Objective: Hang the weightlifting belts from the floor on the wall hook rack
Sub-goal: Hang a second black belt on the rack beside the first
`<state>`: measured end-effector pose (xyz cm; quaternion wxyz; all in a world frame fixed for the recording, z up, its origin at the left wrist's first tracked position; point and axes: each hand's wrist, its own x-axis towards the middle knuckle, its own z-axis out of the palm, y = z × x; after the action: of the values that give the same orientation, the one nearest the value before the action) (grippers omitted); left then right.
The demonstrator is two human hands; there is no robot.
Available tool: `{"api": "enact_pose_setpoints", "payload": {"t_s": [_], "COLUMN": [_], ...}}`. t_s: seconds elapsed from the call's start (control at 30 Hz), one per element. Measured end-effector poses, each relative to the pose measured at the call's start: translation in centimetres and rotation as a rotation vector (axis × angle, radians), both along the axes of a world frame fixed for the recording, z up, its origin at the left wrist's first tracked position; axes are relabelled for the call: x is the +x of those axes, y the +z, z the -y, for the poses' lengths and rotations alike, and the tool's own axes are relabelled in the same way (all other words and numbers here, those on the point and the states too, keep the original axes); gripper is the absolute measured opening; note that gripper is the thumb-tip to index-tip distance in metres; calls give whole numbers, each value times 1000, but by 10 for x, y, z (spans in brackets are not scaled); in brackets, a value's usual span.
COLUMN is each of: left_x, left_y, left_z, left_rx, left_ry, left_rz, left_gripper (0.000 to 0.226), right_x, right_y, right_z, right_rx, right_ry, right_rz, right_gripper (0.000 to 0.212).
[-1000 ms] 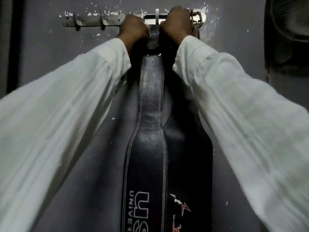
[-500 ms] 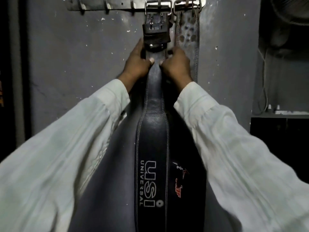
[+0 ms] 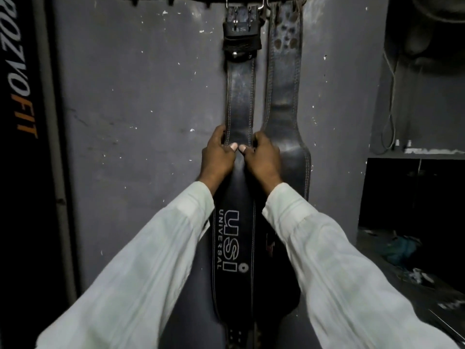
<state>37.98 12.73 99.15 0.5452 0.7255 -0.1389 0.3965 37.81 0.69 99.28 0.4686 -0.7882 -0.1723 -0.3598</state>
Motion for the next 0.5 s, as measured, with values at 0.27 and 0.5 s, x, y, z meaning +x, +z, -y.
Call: {"api": "enact_pose_setpoints", "payload": {"t_s": [0.27,0.5], "left_x": [-24,-34], "left_y": [-77,-100], "left_z": [-12,0], "left_rx": [2,-71], "left_ry": [-182,-61], "left_rz": [-135,-66], "left_gripper": [60,68], "right_x": [-18,-36], "right_y": [-50,-80], "right_z": [15,13], "right_rx": [-34,7], "right_ry": [82,16], "right_rz": [-232,-256], "right_gripper": [52,48]}}
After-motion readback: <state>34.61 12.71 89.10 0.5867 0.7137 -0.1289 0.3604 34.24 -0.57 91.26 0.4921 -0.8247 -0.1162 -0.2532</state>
